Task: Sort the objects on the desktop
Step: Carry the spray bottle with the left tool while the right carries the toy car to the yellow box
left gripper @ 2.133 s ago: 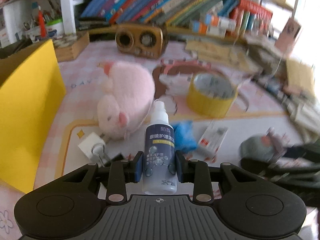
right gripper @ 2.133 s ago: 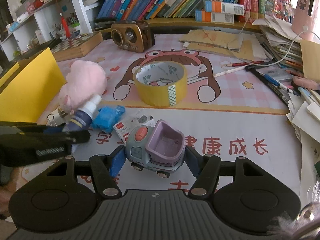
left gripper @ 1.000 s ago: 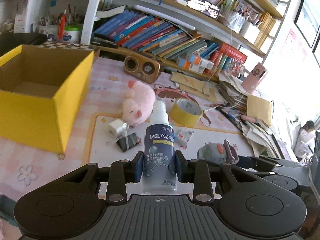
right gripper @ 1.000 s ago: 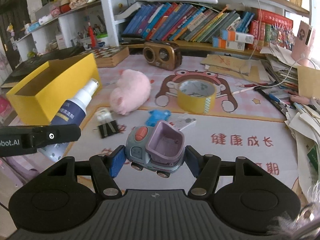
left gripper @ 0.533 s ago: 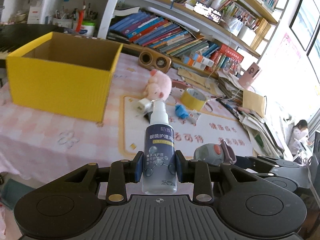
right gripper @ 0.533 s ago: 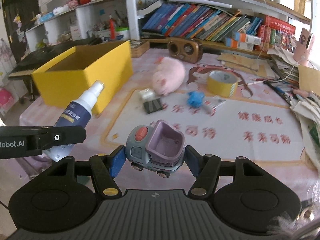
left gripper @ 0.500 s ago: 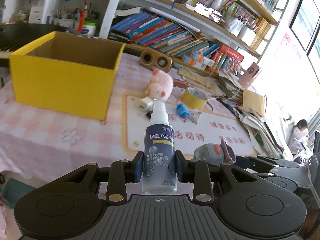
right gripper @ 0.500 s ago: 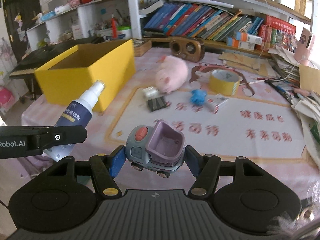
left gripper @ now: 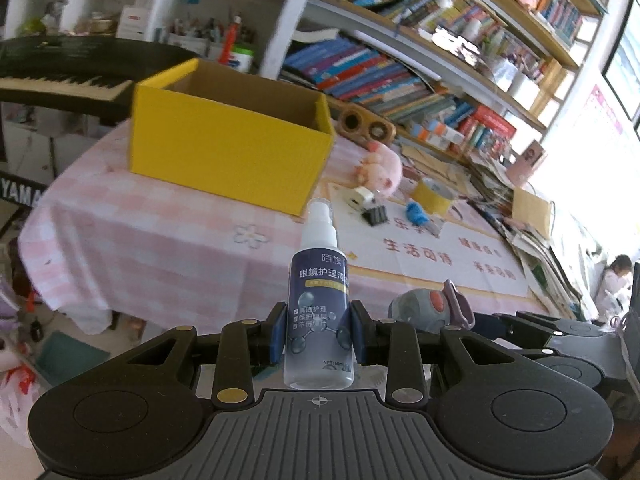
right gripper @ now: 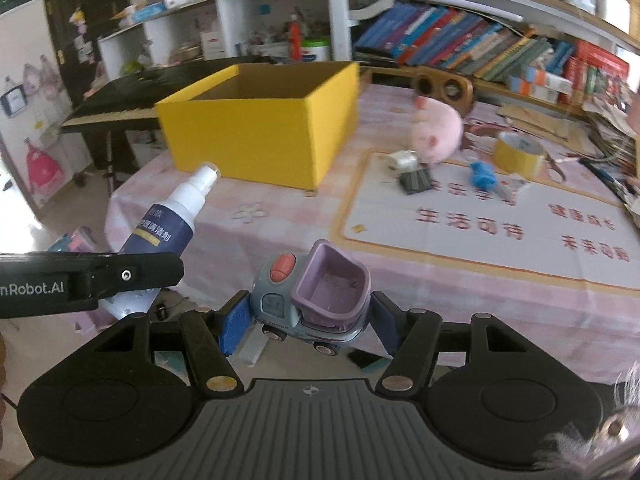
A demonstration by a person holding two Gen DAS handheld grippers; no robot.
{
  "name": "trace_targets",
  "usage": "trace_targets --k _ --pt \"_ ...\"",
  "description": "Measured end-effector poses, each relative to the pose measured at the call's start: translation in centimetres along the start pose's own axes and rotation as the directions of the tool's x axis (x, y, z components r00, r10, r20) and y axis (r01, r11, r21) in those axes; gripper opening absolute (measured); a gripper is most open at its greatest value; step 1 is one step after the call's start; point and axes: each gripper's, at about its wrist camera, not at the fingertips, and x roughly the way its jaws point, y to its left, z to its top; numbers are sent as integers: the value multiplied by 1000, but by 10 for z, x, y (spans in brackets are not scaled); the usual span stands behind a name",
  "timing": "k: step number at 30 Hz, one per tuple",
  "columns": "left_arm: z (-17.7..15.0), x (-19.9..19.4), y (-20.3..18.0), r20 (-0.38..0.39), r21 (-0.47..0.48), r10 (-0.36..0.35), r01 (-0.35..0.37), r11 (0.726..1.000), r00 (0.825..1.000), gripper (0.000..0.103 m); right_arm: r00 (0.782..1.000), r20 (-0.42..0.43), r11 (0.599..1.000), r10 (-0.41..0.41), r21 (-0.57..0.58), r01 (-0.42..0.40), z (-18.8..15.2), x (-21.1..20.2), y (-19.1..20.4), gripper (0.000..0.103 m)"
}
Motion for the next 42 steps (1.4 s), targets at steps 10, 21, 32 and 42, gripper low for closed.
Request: trace_targets --k 10,21,32,42 --pt "0 -23 25 58 -35 29 -27 999 998 31 999 17 996 46 -71 -45 8 3 37 61" --pt "1 -32 34 80 -41 35 -32 999 996 31 998 23 994 60 -95 -58 11 4 51 61" --pt "2 -37 40 84 -43 49 -45 998 995 31 997 27 992 75 -103 -72 15 7 58 61" --pt "0 -41 46 88 -73 75 -69 995 993 31 994 6 986 113 -126 -111 17 12 67 61"
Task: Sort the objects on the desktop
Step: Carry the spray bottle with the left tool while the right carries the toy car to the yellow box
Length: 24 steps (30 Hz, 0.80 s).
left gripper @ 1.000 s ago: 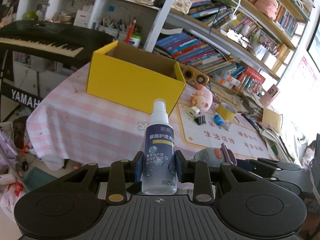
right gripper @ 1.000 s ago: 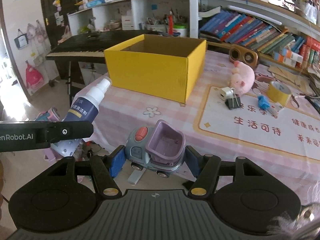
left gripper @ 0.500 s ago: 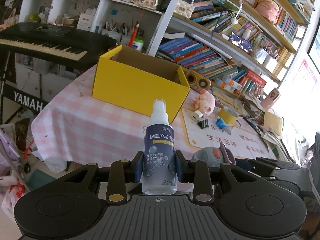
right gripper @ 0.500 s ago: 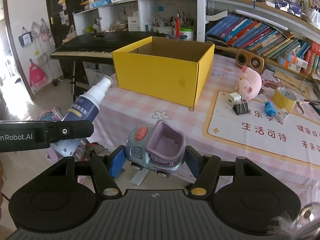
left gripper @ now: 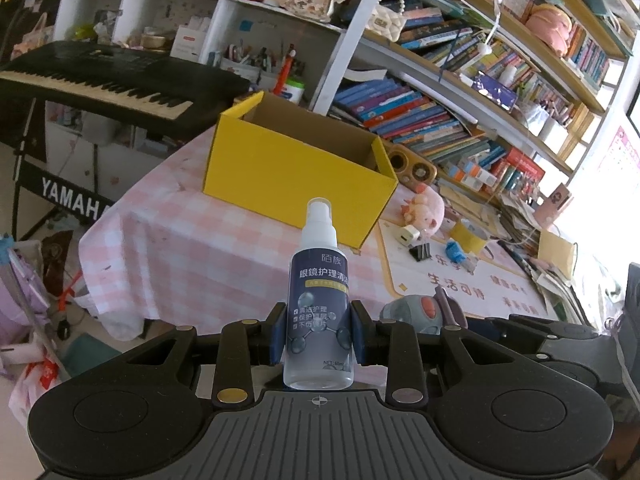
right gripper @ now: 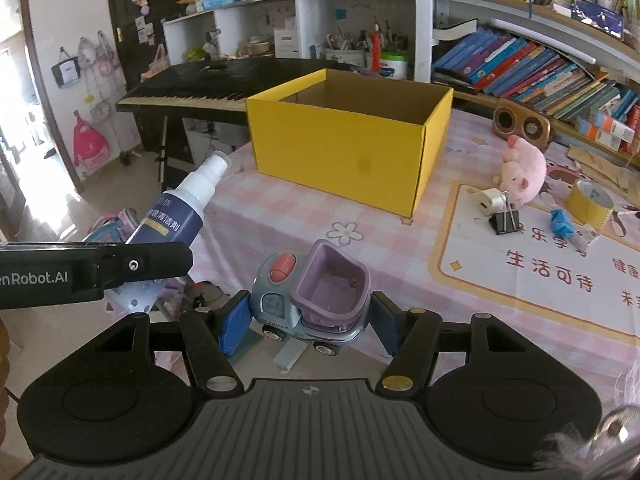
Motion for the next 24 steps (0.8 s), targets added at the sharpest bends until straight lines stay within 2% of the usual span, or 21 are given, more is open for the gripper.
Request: trace_targets --k 11,24 --pt "5 2 2 9 -6 12 -12 1000 1000 31 1000 5 1000 29 -10 -29 3 4 0 61" --pt "34 13 -2 39 -13 -6 7 1000 999 31 998 45 998 52 -31 -51 23 15 -8 61"
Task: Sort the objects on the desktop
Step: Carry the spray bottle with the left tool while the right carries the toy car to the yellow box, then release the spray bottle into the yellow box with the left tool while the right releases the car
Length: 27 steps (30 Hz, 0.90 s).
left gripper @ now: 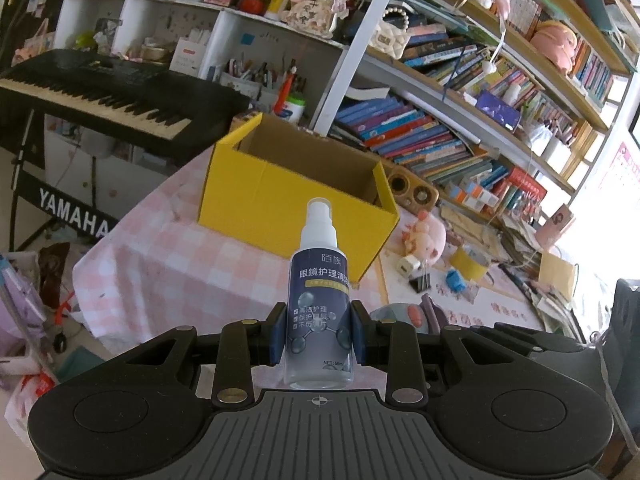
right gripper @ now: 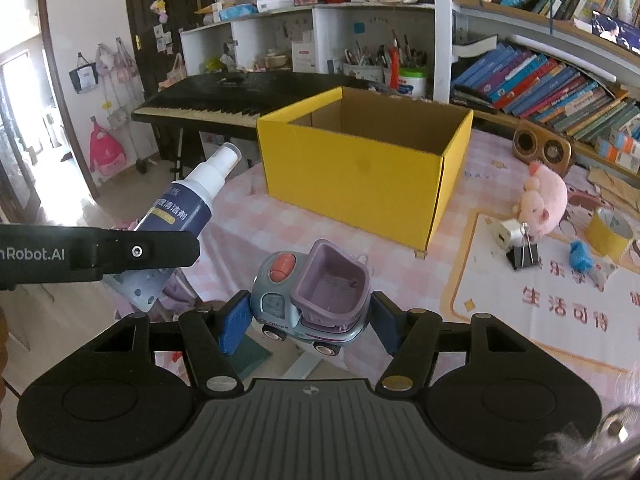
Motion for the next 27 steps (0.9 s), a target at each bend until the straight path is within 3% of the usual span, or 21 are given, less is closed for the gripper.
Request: trace_targets --k 16,27 --pt "88 63 -16 92 57 -39 34 998 995 31 992 129 1000 3 -23 0 89 34 -47 61" --pt "145 146 -19 50 90 -2 -2 996 999 31 992 123 991 0 -129 16 149 101 -97 61"
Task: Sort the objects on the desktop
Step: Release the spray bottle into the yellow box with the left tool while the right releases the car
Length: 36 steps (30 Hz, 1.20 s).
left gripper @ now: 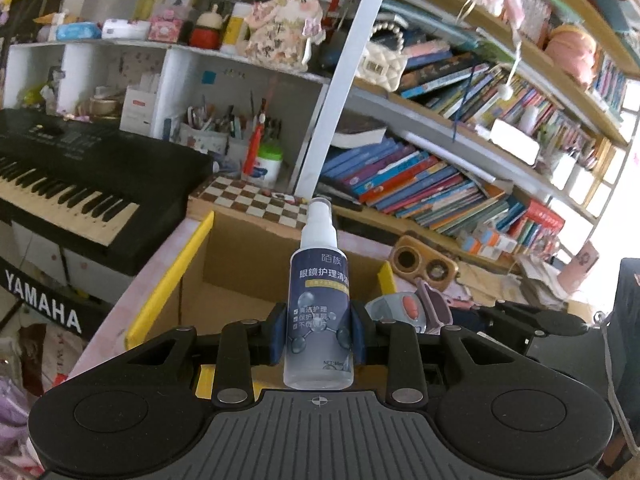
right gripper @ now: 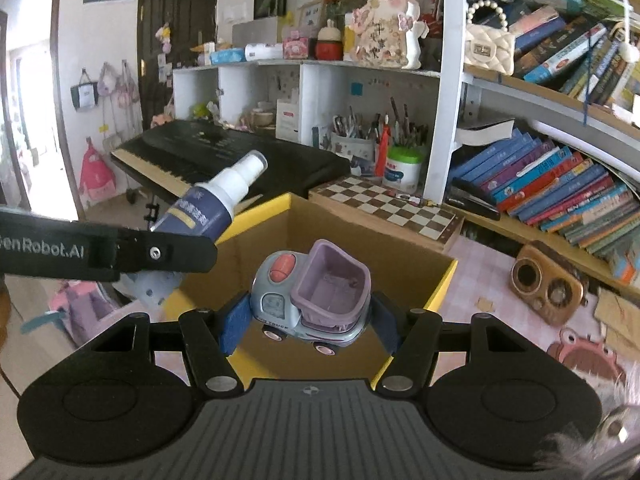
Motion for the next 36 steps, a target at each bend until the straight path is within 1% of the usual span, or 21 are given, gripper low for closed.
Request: trace_targets --k 3,6,8,11,13,15,20,22,26,27,30,32,36 --pt "9 24 2 -30 -13 17 -18 1000 999 31 999 -35 1000 2 -21 -3 5 23 -14 61" --pt "13 50 3 -68 -2 41 -41 999 997 31 997 -74 998 12 -60 -16 9 50 -23 61" --pt "16 68 5 -112 11 46 -45 999 993 31 994 -105 995 21 -93 -31 10 70 -28 61" --pt "18 95 7 -199 67 63 -50 996 978 31 981 -187 983 46 -165 -78 13 102 -33 61" --pt "18 109 9 -239 98 83 -61 993 967 31 968 -244 969 48 -224 -105 13 120 -33 61" --pt "18 121 12 -273 110 102 -75 991 957 31 957 -287 944 40 -303 -131 14 137 -31 61" --pt "14 147 16 -347 146 144 -99 984 927 31 927 -374 884 29 -424 -199 13 162 -22 62" --pt "13 153 16 -367 154 153 -103 983 918 31 915 -403 865 16 -454 -215 11 170 -19 62" --pt "13 159 15 -393 176 156 -93 980 906 31 894 -447 848 14 -469 -248 12 180 -15 62" --pt "13 161 15 -403 186 166 -97 978 900 31 889 -459 841 9 -478 -255 11 182 -13 62" --pt "13 163 13 -415 194 167 -92 977 895 31 869 -495 812 -6 -509 -285 9 187 -8 62" --pt "12 163 13 -417 194 167 -91 977 893 31 865 -501 805 -13 -518 -288 8 187 -7 62" --pt "11 161 14 -412 193 164 -90 977 896 31 868 -497 815 -19 -511 -274 8 187 -9 62"
